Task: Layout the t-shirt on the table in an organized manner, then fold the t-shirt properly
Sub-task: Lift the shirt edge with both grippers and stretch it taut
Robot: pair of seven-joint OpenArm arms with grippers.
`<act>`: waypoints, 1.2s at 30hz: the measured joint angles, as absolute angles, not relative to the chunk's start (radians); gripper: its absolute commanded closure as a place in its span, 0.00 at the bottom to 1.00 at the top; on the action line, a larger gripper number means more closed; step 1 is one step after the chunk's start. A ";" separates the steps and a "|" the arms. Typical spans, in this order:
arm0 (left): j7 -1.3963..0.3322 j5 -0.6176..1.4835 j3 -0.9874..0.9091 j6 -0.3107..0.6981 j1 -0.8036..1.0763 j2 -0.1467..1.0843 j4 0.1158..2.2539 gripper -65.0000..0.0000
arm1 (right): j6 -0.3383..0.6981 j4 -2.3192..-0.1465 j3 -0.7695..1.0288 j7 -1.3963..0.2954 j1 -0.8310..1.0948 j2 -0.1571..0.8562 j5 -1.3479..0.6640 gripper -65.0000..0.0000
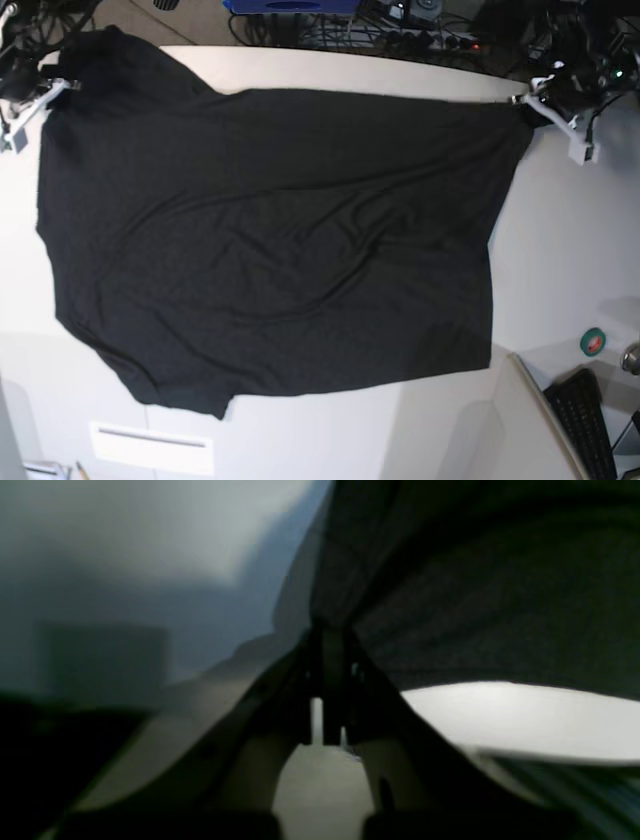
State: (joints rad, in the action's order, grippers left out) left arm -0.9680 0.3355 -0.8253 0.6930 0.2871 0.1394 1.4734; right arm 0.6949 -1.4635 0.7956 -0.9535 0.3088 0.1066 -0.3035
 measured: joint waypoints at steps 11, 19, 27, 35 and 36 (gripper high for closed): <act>-0.977 0.328 -0.691 0.649 0.205 0.155 1.633 1.00 | 0.697 -1.582 0.785 -1.053 0.179 0.140 -0.313 1.00; -1.046 0.337 -0.520 0.553 0.112 0.180 1.685 1.00 | 0.697 -1.581 0.790 -1.093 0.129 0.168 -0.308 1.00; -1.131 0.341 -0.530 0.556 0.445 0.271 1.951 1.00 | 0.697 -1.582 0.794 -1.095 0.264 0.210 -0.315 1.00; -1.041 0.362 -0.697 0.561 0.653 0.204 1.954 1.00 | 0.697 -1.582 0.783 -1.093 0.281 0.215 -0.315 1.00; -1.029 0.358 -0.709 0.560 0.677 0.191 1.954 1.00 | 0.697 -1.582 0.781 -1.093 0.281 0.213 -0.315 1.00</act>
State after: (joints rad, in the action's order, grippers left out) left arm -1.0286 0.3580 -0.7086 0.5598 0.6769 0.1909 1.9545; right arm 0.6971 -1.5818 0.7811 -1.0935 0.2806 0.2131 -0.3153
